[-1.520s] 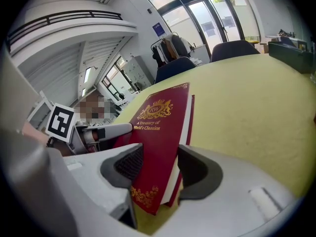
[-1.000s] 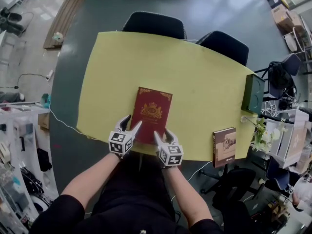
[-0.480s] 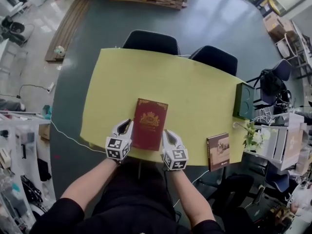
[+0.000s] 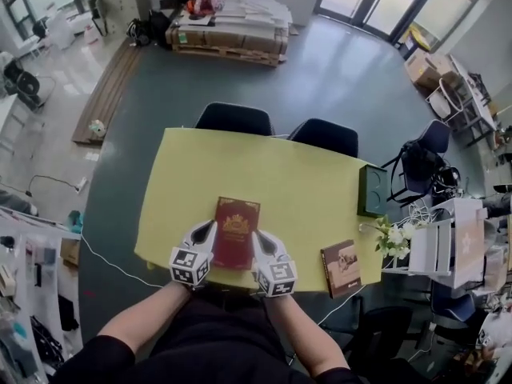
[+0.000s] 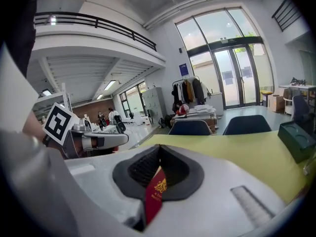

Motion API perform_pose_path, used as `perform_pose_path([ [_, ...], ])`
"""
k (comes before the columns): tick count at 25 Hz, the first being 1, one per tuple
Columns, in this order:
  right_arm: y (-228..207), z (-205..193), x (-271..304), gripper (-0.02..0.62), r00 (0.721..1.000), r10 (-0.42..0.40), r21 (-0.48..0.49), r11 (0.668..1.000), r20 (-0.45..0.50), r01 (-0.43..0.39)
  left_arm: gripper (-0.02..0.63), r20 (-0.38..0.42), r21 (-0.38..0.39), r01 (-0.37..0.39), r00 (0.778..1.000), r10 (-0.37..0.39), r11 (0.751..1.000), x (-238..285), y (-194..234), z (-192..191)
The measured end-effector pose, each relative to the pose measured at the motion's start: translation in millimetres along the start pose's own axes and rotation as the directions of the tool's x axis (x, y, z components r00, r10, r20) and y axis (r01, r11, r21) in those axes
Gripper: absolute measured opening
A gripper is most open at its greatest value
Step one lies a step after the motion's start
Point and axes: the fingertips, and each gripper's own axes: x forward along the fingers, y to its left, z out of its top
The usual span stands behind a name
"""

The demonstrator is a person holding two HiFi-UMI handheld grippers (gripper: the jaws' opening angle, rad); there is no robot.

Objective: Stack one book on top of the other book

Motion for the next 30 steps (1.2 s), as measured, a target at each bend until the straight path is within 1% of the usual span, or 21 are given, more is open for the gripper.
perform_pose_path([
  [4,10,28,-20,0.005,0.999,-0.005,-0.009,1.000,0.041,0.005,0.006,0.063,0.042,0.043,0.997,-0.046,0.998,-18,-24,39],
  [9,22,50,-43,0.005,0.997,-0.011,0.009,1.000,0.081,0.010,0.006,0.110,0.076,0.074,0.990,-0.082,0.994,-42,-45,68],
  [13,35,58,-57,0.005,0.994,-0.003,0.004,1.000,0.107,0.002,0.006,0.131,0.078,0.087,0.987,-0.097,0.993,-58,-58,74],
  [21,48,62,-63,0.005,0.992,-0.033,0.000,0.999,0.123,0.033,0.006,0.127,0.086,0.122,0.983,-0.133,0.989,-69,-64,72],
  [23,49,62,-67,0.005,0.990,-0.053,0.001,0.999,0.132,0.053,0.006,0.125,0.091,0.139,0.981,-0.150,0.986,-69,-65,73],
  [26,41,58,-77,0.005,0.985,-0.105,0.019,0.994,0.140,0.103,0.006,0.115,0.101,0.180,0.975,-0.191,0.979,-63,-72,73],
  [28,33,54,-89,0.005,0.977,-0.154,0.038,0.988,0.145,0.150,0.006,0.101,0.114,0.224,0.967,-0.235,0.968,-58,-84,72],
  [30,25,50,-106,0.005,0.965,-0.212,0.059,0.977,0.152,0.205,0.006,0.082,0.130,0.278,0.954,-0.289,0.952,-53,-100,70],
])
